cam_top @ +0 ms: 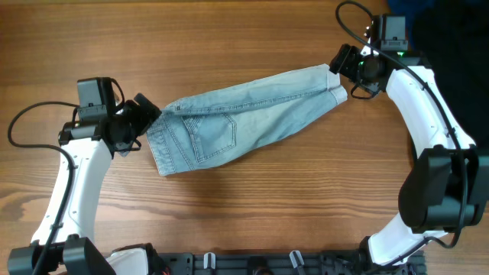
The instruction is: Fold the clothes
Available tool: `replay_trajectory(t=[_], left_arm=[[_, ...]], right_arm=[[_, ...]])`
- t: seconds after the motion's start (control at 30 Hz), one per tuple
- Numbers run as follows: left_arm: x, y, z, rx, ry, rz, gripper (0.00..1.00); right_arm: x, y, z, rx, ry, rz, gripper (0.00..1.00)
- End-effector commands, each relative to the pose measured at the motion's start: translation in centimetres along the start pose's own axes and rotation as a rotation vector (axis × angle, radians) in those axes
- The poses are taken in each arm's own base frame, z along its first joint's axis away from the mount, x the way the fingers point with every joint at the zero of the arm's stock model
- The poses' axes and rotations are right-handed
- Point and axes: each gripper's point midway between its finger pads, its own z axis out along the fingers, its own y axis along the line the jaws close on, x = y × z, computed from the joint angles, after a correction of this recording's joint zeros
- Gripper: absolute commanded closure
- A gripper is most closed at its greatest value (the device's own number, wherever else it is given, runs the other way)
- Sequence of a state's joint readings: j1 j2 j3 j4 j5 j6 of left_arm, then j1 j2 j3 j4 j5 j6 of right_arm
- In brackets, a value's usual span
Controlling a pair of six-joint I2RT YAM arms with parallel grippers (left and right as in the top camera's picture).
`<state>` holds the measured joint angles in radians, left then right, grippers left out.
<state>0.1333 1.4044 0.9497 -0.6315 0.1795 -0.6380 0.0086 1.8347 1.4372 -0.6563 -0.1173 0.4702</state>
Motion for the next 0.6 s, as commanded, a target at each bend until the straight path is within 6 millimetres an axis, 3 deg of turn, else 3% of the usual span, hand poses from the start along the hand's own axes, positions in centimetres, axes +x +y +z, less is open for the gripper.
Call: replay_trajectory(t=[0.0,0.07,0.13,0.17,0.2,0.27,0.33,0.47,0.57], left_arm=[[-1.5,-0.4,-0.2,0.005,-0.054,0.002,0.0],[-1.0,-0.4,-0.2,0.007,-0.033,0.0,0.0],[0.6,-0.5,-0.2,0.027,0.047,-0.008,0.02],[2.0,-0.2,-0.3,0.026,0.11,-0.02,0.18],[2.6,0.0,-0.4,0.021,0.138,-0.026,0.44],[3.7,0.0,-0.5,0.025,0.186,-0.029,0.93],[4.5,-0.7,-0.4,0.031,0.201,0.029,0.96],[5.3,-2.1,0.8,0.001,0.165,0.129,0.96],[5.9,-2.2,4.3,-0.025,0.203,0.145,0.95]], right_arm=[[-0.5,0.1,0.4,0.02,-0.013,-0.008,0.18],[-0.4,0.1,0.4,0.022,-0.009,-0.026,0.18],[0.1,-0.2,0.4,0.033,0.014,-0.044,0.18],[1.0,-0.7,0.3,0.051,0.053,-0.072,0.23],[1.8,-1.2,0.3,0.071,0.085,-0.078,0.31],[3.2,-1.9,0.2,0.094,0.142,-0.096,0.6],[4.2,-2.5,0.5,0.109,0.17,-0.099,0.77],[5.2,-3.1,1.0,0.121,0.196,-0.113,0.78],[5.4,-3.3,0.9,0.126,0.202,-0.111,0.76]])
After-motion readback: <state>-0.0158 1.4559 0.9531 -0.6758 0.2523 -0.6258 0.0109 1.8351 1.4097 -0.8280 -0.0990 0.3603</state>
